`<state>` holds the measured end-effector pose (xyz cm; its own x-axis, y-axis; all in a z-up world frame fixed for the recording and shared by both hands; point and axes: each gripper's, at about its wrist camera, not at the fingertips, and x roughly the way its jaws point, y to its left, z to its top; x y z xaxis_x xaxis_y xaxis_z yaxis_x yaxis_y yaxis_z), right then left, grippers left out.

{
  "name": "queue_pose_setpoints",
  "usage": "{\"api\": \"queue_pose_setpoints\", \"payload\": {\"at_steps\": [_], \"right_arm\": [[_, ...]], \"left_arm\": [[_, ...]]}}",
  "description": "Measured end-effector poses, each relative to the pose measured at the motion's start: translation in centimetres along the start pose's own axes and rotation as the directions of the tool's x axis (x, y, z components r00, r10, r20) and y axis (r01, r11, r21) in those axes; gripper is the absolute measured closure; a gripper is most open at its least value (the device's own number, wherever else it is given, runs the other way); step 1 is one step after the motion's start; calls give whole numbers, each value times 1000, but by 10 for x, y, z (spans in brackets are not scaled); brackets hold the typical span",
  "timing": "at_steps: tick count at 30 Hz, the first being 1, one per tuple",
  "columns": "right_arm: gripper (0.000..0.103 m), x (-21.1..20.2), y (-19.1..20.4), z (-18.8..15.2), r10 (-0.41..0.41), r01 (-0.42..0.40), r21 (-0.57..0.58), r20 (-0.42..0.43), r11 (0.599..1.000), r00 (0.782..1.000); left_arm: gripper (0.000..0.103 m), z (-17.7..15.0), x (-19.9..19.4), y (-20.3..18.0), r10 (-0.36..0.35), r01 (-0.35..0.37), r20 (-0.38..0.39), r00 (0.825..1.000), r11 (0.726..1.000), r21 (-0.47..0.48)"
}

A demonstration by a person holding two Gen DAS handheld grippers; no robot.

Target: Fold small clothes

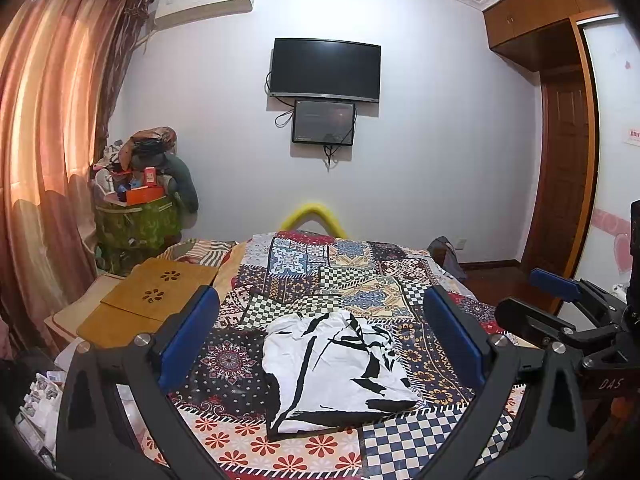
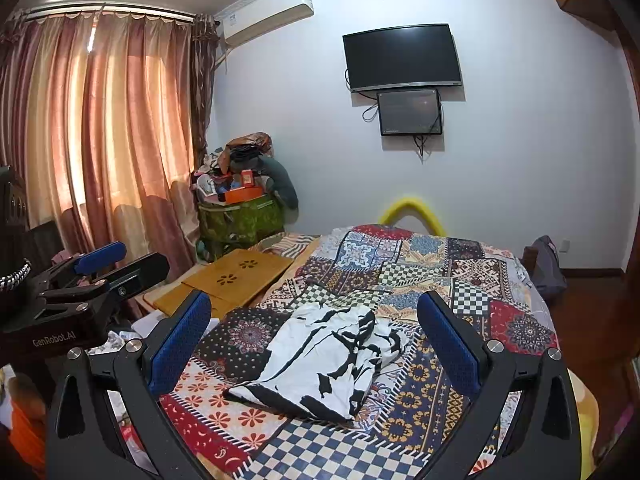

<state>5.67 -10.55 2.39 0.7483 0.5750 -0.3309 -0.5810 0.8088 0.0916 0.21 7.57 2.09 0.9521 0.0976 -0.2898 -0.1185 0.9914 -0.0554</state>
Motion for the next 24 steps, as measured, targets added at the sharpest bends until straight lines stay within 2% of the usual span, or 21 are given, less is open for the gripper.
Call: {"api": "queue_pose_setpoints", "payload": {"at_steps": [10,24], "right_arm": [[1,0,0,0,-1,1,2,-2,1000,1000],[1,2,-1,-1,-9,9,12,-8,1000,1000]], "left_arm": [[0,-2,4,4,-34,34,-18,999,999,-9],[0,-6,8,6,-32,32,-32,999,999,-15]]}}
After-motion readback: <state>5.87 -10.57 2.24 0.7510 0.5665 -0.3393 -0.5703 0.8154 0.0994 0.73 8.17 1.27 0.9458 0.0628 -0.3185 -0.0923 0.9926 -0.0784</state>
